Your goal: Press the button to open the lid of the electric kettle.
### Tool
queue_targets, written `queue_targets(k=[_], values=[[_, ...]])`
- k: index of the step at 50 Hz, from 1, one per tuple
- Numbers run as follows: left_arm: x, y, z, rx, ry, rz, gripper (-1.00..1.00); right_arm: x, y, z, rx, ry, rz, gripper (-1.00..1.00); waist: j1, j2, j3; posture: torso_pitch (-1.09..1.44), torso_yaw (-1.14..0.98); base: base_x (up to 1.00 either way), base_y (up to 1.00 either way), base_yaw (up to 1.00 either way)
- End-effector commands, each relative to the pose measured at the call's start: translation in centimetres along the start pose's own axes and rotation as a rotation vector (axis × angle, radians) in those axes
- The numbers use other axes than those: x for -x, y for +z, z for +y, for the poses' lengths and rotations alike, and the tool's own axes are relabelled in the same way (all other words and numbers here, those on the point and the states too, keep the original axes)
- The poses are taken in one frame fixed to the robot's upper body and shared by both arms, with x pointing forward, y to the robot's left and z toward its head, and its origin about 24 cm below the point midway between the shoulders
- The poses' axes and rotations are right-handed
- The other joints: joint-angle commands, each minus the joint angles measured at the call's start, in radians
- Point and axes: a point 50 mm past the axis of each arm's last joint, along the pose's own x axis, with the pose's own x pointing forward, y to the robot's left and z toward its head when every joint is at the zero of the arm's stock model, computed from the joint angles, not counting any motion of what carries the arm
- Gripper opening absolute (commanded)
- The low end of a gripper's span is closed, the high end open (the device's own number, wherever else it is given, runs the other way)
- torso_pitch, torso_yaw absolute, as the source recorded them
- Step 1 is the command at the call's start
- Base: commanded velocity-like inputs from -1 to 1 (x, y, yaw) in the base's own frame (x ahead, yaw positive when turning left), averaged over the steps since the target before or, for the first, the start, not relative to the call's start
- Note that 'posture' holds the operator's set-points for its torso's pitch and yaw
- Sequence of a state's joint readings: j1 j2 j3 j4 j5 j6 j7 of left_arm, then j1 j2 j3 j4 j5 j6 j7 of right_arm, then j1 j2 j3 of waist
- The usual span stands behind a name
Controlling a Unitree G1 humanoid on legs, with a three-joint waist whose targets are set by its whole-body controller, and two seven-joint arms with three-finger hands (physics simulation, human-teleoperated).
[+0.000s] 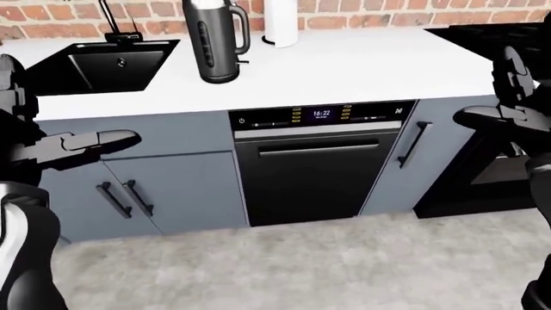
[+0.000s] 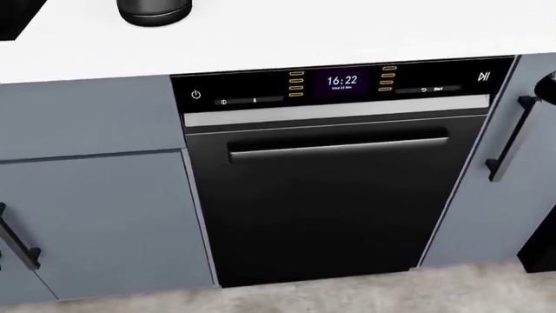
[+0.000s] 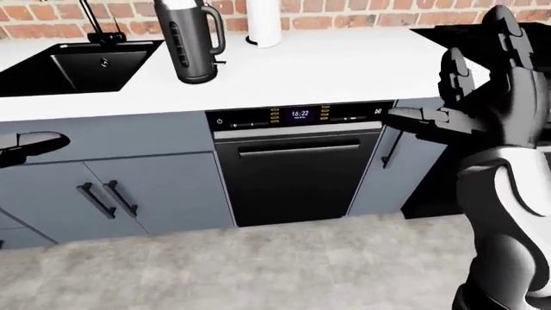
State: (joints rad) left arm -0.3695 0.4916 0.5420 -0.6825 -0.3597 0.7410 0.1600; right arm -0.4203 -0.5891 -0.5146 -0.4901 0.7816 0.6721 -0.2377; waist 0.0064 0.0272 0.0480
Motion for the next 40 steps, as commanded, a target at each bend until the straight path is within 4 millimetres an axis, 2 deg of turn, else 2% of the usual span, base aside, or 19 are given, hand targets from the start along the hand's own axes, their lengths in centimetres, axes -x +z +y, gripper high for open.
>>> queue_targets(k=[1,5,7,8,10,13,16,18,20,21,22,25,28,30,33,34,35,36,40], values=[[0.08,1.69,-0.22,0.002,-0.014,-0.097,1.00,0.11,2.07,-0.02,0.011,-0.003,-0.107,1.00,-0.004,-0.002,-0.018,0.00,0.00,0.09,0.10,0.00],[0.07,1.75,-0.26,0.002,-0.015,-0.098,1.00,0.10,2.09,0.00,0.011,-0.002,-0.107,1.00,-0.001,-0.048,-0.011,0.00,0.00,0.07,0.10,0.00],[0.07,1.73,-0.27,0.002,-0.015,-0.098,1.00,0.08,2.11,-0.03,0.011,-0.004,-0.108,1.00,0.001,-0.103,-0.021,0.00,0.00,0.07,0.11,0.00],[0.06,1.71,-0.28,0.002,-0.016,-0.097,1.00,0.08,2.13,-0.04,0.010,-0.005,-0.108,1.00,-0.005,-0.076,-0.015,0.00,0.00,0.06,0.10,0.00],[0.07,1.70,-0.29,0.001,-0.016,-0.097,1.00,0.09,2.12,-0.03,0.010,-0.004,-0.108,1.00,-0.005,-0.086,-0.014,0.00,0.00,0.07,0.11,0.00],[0.08,1.72,-0.24,0.001,-0.015,-0.098,1.00,0.08,2.11,-0.01,0.011,-0.003,-0.107,1.00,-0.007,-0.066,-0.020,0.00,0.00,0.08,0.10,0.00],[0.08,1.68,-0.22,0.001,-0.015,-0.097,1.00,0.09,2.14,0.01,0.011,-0.002,-0.108,1.00,-0.009,-0.034,-0.006,0.00,0.00,0.08,0.10,0.00],[0.09,1.68,-0.24,0.001,-0.015,-0.097,1.00,0.10,2.09,-0.02,0.012,-0.003,-0.107,1.00,-0.013,0.000,-0.008,0.00,0.00,0.07,0.11,0.00],[0.08,1.71,-0.19,0.001,-0.013,-0.098,1.00,0.12,2.10,0.04,0.012,0.000,-0.107,1.00,-0.013,0.073,-0.031,0.00,0.00,0.08,0.10,0.00],[0.09,1.70,-0.18,0.001,-0.014,-0.098,1.00,0.12,2.09,0.04,0.012,0.000,-0.107,1.00,-0.005,0.024,-0.019,0.00,0.00,0.08,0.10,0.00],[0.10,1.68,-0.18,0.000,-0.014,-0.097,1.00,0.12,2.07,0.03,0.011,-0.001,-0.107,1.00,-0.009,0.041,-0.017,0.00,0.00,0.07,0.10,0.00],[0.12,1.67,-0.22,0.000,-0.015,-0.097,1.00,0.15,2.07,0.04,0.011,0.001,-0.106,1.00,-0.003,0.015,-0.025,0.00,0.00,0.08,0.11,0.00],[0.13,1.72,-0.19,0.001,-0.014,-0.098,1.00,0.16,2.05,0.05,0.012,0.004,-0.106,1.00,-0.002,-0.015,-0.013,0.00,0.00,0.08,0.11,0.00],[0.13,1.73,-0.18,0.001,-0.014,-0.098,1.00,0.16,2.09,0.04,0.011,0.003,-0.107,1.00,0.000,-0.042,-0.011,0.00,0.00,0.07,0.12,0.00],[0.13,1.79,-0.14,0.001,-0.014,-0.098,1.00,0.17,2.11,0.04,0.011,0.003,-0.107,1.00,0.002,-0.108,-0.017,0.00,0.00,0.08,0.12,0.00],[0.14,1.82,-0.14,0.001,-0.014,-0.099,1.00,0.17,2.08,0.03,0.011,0.002,-0.106,1.00,-0.009,-0.069,-0.011,0.00,0.00,0.07,0.12,0.00],[0.13,1.84,-0.13,0.000,-0.014,-0.100,1.00,0.17,2.07,0.05,0.011,0.002,-0.106,1.00,-0.002,-0.088,-0.015,0.00,0.00,0.07,0.12,0.00],[0.12,1.85,-0.11,0.001,-0.014,-0.100,1.00,0.18,2.09,0.07,0.011,0.003,-0.107,1.00,-0.006,-0.087,-0.019,0.00,0.00,0.08,0.11,0.00],[0.13,1.89,-0.08,0.000,-0.013,-0.100,1.00,0.19,2.09,0.08,0.013,0.004,-0.107,1.00,-0.008,-0.055,-0.013,0.00,0.00,0.08,0.13,0.00]])
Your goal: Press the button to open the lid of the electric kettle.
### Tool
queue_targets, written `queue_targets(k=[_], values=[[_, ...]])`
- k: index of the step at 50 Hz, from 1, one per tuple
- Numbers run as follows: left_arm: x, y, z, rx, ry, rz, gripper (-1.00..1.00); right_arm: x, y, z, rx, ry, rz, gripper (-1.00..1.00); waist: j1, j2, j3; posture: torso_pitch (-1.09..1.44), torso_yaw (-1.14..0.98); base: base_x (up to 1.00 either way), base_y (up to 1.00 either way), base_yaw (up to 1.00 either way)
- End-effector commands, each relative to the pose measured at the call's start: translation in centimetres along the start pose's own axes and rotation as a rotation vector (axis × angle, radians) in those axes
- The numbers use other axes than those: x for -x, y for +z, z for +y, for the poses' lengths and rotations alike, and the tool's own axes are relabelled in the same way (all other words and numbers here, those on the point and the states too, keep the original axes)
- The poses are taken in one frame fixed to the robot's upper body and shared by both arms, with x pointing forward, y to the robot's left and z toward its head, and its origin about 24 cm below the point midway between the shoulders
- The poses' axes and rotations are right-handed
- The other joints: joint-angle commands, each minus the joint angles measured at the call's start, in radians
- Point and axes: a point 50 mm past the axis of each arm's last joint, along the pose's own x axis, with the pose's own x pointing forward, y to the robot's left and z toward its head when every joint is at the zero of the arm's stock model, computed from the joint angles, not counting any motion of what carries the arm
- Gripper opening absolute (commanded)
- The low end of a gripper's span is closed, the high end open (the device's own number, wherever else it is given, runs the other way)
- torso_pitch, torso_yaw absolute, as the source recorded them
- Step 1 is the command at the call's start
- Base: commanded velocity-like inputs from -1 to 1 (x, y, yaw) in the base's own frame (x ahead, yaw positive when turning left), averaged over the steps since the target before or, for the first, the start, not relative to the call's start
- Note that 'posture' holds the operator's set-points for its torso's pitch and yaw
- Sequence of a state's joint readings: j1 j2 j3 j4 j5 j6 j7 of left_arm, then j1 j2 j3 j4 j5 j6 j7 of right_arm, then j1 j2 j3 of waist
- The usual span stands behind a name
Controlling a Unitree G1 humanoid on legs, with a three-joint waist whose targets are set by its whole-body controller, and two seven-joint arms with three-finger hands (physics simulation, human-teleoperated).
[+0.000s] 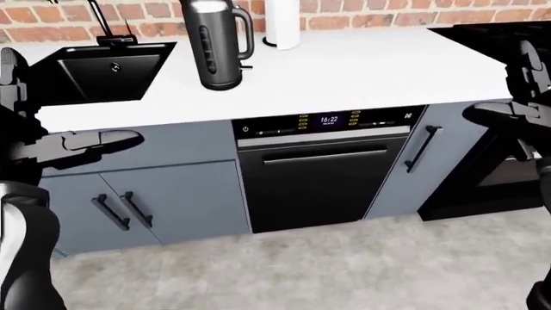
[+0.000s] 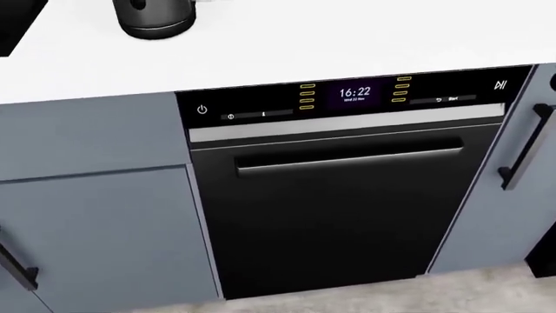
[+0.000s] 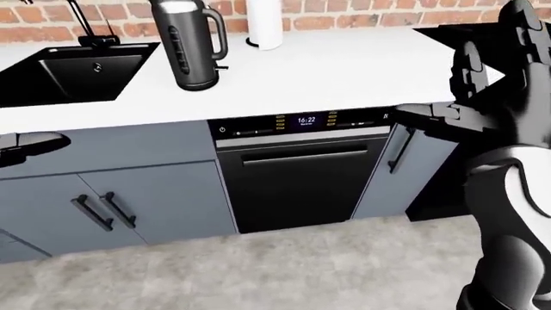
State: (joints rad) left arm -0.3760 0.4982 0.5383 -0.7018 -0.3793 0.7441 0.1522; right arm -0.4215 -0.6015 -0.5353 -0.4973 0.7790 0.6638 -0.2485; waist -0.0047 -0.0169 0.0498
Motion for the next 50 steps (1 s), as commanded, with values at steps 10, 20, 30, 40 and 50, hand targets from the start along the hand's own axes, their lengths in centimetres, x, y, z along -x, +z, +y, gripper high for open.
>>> queue_targets(k=[10,20,30,40,50], values=[[0.00,1.46,0.24,-0.009,0.017,-0.081,1.00,0.03,1.42,0.49,0.002,0.030,-0.077,1.00,0.007,0.067,-0.022,0.00,0.00,0.09,0.17,0.00],[-0.02,1.51,0.23,-0.009,0.017,-0.083,1.00,0.05,1.40,0.55,0.007,0.034,-0.080,1.00,0.001,-0.021,-0.012,0.00,0.00,0.10,0.17,0.00],[-0.02,1.59,0.21,-0.008,0.017,-0.084,1.00,0.08,1.46,0.57,0.007,0.034,-0.081,1.00,-0.007,0.051,-0.008,0.00,0.00,0.11,0.17,0.00],[0.02,1.57,0.22,-0.009,0.015,-0.084,1.00,0.16,1.40,0.70,0.007,0.039,-0.080,1.00,0.005,0.027,-0.009,0.00,0.00,0.12,0.18,0.00],[0.04,1.63,0.22,-0.010,0.014,-0.085,1.00,0.16,1.28,0.67,0.006,0.041,-0.079,1.00,0.001,-0.032,-0.014,0.00,0.00,0.19,0.16,0.00]])
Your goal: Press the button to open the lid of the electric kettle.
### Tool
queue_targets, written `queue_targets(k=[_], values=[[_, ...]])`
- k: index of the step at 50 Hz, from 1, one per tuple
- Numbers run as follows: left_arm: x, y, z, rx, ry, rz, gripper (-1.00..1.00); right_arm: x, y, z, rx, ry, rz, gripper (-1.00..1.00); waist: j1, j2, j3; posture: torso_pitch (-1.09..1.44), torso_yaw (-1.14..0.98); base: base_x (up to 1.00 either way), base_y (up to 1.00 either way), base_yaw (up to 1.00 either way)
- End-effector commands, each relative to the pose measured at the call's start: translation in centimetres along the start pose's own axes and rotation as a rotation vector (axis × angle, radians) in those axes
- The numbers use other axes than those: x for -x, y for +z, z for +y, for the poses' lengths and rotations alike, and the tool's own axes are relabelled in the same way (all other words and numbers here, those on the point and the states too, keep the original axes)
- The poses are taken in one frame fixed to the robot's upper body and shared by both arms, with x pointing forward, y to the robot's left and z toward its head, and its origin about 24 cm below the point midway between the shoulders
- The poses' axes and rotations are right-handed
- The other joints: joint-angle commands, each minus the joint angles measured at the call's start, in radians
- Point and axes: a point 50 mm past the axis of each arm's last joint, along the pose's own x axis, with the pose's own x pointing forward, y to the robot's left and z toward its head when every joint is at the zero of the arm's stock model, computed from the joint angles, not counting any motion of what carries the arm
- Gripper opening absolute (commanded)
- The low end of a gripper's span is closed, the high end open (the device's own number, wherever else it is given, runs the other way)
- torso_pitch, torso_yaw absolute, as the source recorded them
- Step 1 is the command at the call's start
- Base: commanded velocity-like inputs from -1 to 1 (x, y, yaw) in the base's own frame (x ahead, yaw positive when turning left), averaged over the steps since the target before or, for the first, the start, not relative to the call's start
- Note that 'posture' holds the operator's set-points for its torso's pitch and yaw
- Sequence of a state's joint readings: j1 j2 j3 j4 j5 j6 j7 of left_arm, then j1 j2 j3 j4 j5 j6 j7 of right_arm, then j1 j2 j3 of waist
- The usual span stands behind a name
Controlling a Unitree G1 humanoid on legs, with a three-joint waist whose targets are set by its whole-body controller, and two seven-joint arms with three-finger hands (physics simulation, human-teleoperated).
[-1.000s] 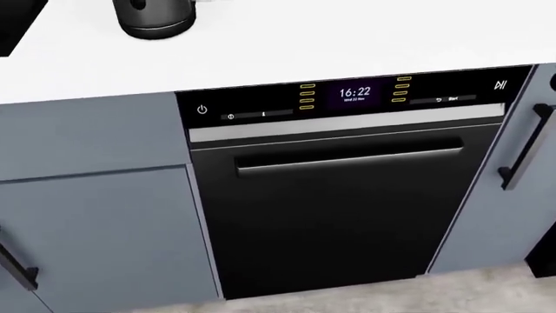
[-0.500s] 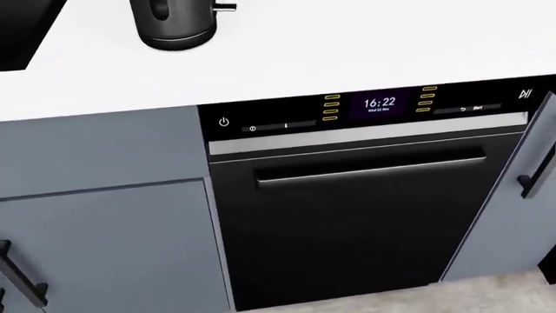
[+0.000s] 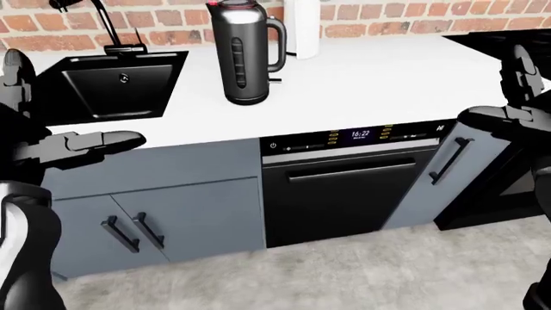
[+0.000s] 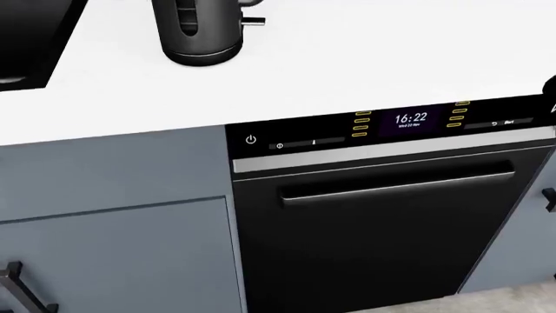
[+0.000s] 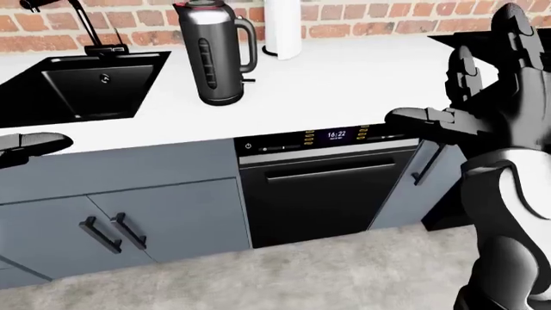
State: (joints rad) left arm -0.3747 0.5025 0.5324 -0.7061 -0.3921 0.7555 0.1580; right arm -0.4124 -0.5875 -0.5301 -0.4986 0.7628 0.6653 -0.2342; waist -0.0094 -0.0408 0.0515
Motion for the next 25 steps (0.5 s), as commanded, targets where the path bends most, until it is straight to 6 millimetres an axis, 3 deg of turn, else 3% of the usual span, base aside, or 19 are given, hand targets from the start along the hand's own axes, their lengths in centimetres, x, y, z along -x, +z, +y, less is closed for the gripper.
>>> queue_targets(k=[1,5,6,7,8,10,13,16,20,22,23,25], values=[[0.03,1.67,0.38,-0.012,0.024,-0.095,1.00,0.08,1.71,0.60,0.002,0.035,-0.092,1.00,0.005,0.001,-0.013,0.00,0.00,0.25,0.15,0.00],[0.00,1.69,0.35,-0.011,0.022,-0.095,1.00,0.08,1.69,0.60,-0.003,0.034,-0.091,1.00,-0.005,0.058,-0.001,0.00,0.00,0.25,0.14,0.00],[0.01,1.69,0.33,-0.011,0.021,-0.096,1.00,0.07,1.66,0.58,-0.002,0.033,-0.090,1.00,-0.008,0.084,-0.007,0.00,0.00,0.24,0.13,0.00],[0.00,1.69,0.36,-0.011,0.022,-0.096,1.00,0.05,1.64,0.54,-0.006,0.031,-0.088,1.00,-0.008,0.125,-0.023,0.00,0.00,0.25,0.12,0.00],[-0.01,1.69,0.38,-0.011,0.023,-0.095,1.00,0.05,1.68,0.54,-0.006,0.031,-0.089,1.00,-0.003,0.112,-0.025,0.00,0.00,0.24,0.09,0.00],[-0.01,1.75,0.39,-0.011,0.023,-0.097,1.00,0.06,1.74,0.58,-0.006,0.033,-0.090,1.00,0.001,0.116,-0.008,0.00,0.00,0.25,0.07,0.00],[0.02,1.74,0.40,-0.012,0.023,-0.097,1.00,0.08,1.69,0.60,-0.006,0.033,-0.090,1.00,0.012,0.089,-0.015,0.00,0.00,0.25,0.08,0.00],[0.04,1.73,0.38,-0.012,0.022,-0.097,1.00,0.12,1.70,0.63,-0.006,0.034,-0.090,1.00,0.017,0.063,-0.009,0.00,0.00,0.24,0.08,0.00],[0.02,1.76,0.38,-0.012,0.022,-0.097,1.00,0.13,1.66,0.61,-0.007,0.033,-0.089,1.00,0.027,0.012,-0.012,0.00,0.00,0.25,0.04,0.00],[0.02,1.77,0.39,-0.012,0.023,-0.098,1.00,0.12,1.68,0.59,-0.006,0.032,-0.089,1.00,0.029,-0.036,-0.030,0.00,0.00,0.25,0.00,0.00],[0.02,1.78,0.39,-0.011,0.024,-0.098,1.00,0.12,1.70,0.58,-0.008,0.032,-0.090,1.00,0.019,0.004,-0.016,0.00,0.00,0.26,0.00,0.00],[0.01,1.79,0.35,-0.011,0.023,-0.098,1.00,0.10,1.71,0.58,-0.007,0.033,-0.089,1.00,0.017,-0.015,-0.008,0.00,0.00,0.25,0.00,0.00]])
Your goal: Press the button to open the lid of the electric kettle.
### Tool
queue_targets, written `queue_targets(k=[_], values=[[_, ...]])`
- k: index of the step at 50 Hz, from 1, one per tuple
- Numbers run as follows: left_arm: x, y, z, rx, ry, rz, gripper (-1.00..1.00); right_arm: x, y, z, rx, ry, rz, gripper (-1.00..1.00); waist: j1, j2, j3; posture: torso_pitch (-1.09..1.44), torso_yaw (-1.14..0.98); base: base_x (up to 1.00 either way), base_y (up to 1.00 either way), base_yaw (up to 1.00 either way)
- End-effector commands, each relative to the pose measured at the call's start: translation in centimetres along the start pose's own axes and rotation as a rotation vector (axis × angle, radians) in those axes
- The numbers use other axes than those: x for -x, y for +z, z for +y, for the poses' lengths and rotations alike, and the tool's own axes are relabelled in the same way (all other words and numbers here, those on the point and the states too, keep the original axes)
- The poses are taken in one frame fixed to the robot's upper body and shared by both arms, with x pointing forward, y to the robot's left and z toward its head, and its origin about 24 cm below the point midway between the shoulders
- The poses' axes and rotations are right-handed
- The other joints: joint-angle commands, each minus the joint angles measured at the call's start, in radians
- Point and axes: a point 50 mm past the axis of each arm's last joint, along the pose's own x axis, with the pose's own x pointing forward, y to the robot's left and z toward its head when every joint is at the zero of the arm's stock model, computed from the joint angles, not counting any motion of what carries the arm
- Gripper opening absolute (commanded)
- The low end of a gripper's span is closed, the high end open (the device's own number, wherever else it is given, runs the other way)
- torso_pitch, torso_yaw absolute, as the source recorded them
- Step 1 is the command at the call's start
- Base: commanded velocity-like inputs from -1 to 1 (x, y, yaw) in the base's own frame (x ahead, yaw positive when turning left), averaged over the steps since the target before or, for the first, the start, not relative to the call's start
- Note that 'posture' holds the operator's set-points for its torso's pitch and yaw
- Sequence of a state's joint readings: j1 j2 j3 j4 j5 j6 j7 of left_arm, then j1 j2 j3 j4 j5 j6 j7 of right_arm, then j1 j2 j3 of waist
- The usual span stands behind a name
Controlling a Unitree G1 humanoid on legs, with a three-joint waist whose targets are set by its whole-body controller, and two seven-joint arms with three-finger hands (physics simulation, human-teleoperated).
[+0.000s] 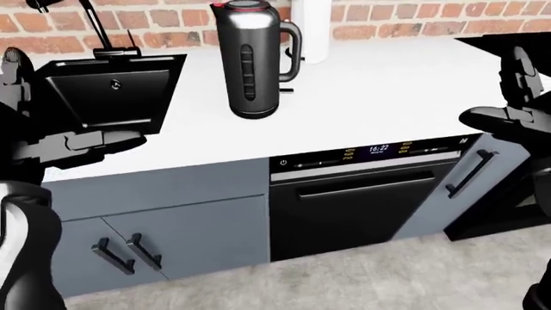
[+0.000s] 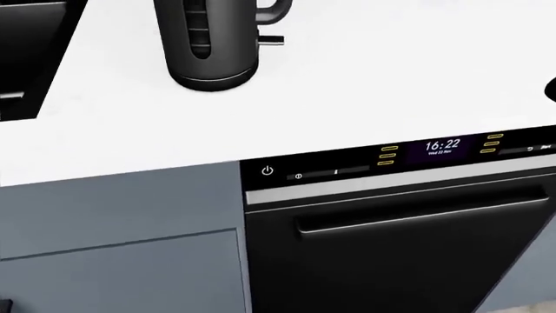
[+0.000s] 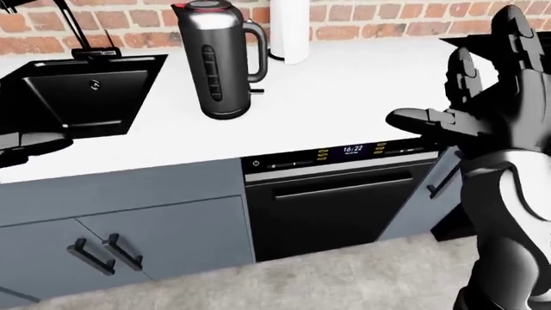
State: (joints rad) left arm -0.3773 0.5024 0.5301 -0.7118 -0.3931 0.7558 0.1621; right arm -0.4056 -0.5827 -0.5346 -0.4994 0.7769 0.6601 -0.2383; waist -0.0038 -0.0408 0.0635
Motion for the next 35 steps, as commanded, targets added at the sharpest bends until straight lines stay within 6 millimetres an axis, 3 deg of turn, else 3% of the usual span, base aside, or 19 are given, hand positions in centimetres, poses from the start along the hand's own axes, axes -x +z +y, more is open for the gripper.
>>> queue_targets(k=[1,3,7,9,10,11,12,13,15,20,22,24,25,26,28,33,35], values=[[-0.04,1.69,0.44,-0.011,0.024,-0.092,1.00,-0.02,1.79,0.65,0.008,0.034,-0.091,1.00,0.005,-0.010,-0.025,0.00,0.00,0.25,0.00,0.00],[-0.05,1.74,0.45,-0.012,0.024,-0.092,1.00,-0.03,1.79,0.63,0.008,0.034,-0.091,1.00,0.004,0.003,-0.028,0.00,0.00,0.25,0.00,0.00],[-0.06,1.77,0.47,-0.012,0.023,-0.093,1.00,-0.05,1.90,0.66,0.006,0.034,-0.093,1.00,-0.006,0.046,-0.012,0.00,0.00,0.25,0.00,0.00],[-0.07,1.82,0.46,-0.012,0.023,-0.094,1.00,-0.05,1.92,0.67,0.005,0.035,-0.094,1.00,-0.011,0.088,-0.024,0.00,0.00,0.25,0.00,0.00],[-0.08,1.84,0.45,-0.012,0.023,-0.094,1.00,-0.04,1.94,0.69,0.005,0.035,-0.094,1.00,-0.011,0.124,-0.039,0.00,0.00,0.24,0.00,0.00],[-0.09,1.86,0.46,-0.012,0.023,-0.095,1.00,-0.05,1.97,0.70,0.005,0.035,-0.095,1.00,0.002,0.093,-0.029,0.00,0.00,0.25,0.00,0.00],[-0.09,1.86,0.46,-0.012,0.023,-0.095,1.00,-0.05,1.97,0.70,0.005,0.035,-0.095,1.00,-0.002,0.109,-0.024,0.00,0.00,0.26,0.00,0.00],[-0.08,1.86,0.48,-0.012,0.023,-0.095,1.00,-0.05,1.94,0.69,0.006,0.035,-0.094,1.00,0.005,0.105,-0.022,0.00,0.00,0.25,0.00,0.00],[-0.06,1.83,0.49,-0.012,0.023,-0.094,1.00,-0.03,1.91,0.70,0.006,0.035,-0.094,1.00,0.011,0.092,-0.031,0.00,0.00,0.26,0.00,0.00],[-0.07,1.87,0.56,-0.012,0.024,-0.095,1.00,-0.04,1.91,0.68,0.006,0.033,-0.095,1.00,0.020,0.046,-0.021,0.00,0.00,0.26,0.00,0.00],[-0.06,1.89,0.58,-0.012,0.024,-0.095,1.00,-0.04,1.87,0.65,0.006,0.032,-0.095,1.00,0.025,0.014,-0.024,0.00,0.00,0.25,0.00,0.00],[-0.07,1.95,0.57,-0.013,0.024,-0.096,1.00,-0.03,1.85,0.65,0.006,0.032,-0.095,1.00,0.023,-0.050,-0.045,0.00,0.00,0.26,0.00,0.00],[-0.08,1.97,0.59,-0.012,0.024,-0.096,1.00,-0.04,1.86,0.65,0.006,0.032,-0.095,1.00,0.013,-0.001,-0.028,0.00,0.00,0.26,0.00,0.00],[-0.08,1.97,0.61,-0.012,0.024,-0.096,1.00,-0.03,1.88,0.67,0.006,0.032,-0.095,1.00,0.017,-0.024,-0.023,0.00,0.00,0.25,0.00,0.00],[-0.08,1.98,0.63,-0.012,0.025,-0.096,1.00,-0.02,1.88,0.67,0.004,0.032,-0.095,1.00,0.005,-0.014,-0.031,0.00,0.00,0.25,0.00,0.00],[-0.07,2.05,0.64,-0.012,0.025,-0.097,1.00,-0.01,1.86,0.66,0.006,0.032,-0.094,1.00,-0.003,0.035,-0.014,0.00,0.00,0.25,0.00,0.00],[-0.08,2.05,0.65,-0.012,0.026,-0.097,1.00,0.01,1.86,0.68,0.007,0.033,-0.094,1.00,-0.009,0.068,-0.018,0.00,0.00,0.25,0.00,0.00]])
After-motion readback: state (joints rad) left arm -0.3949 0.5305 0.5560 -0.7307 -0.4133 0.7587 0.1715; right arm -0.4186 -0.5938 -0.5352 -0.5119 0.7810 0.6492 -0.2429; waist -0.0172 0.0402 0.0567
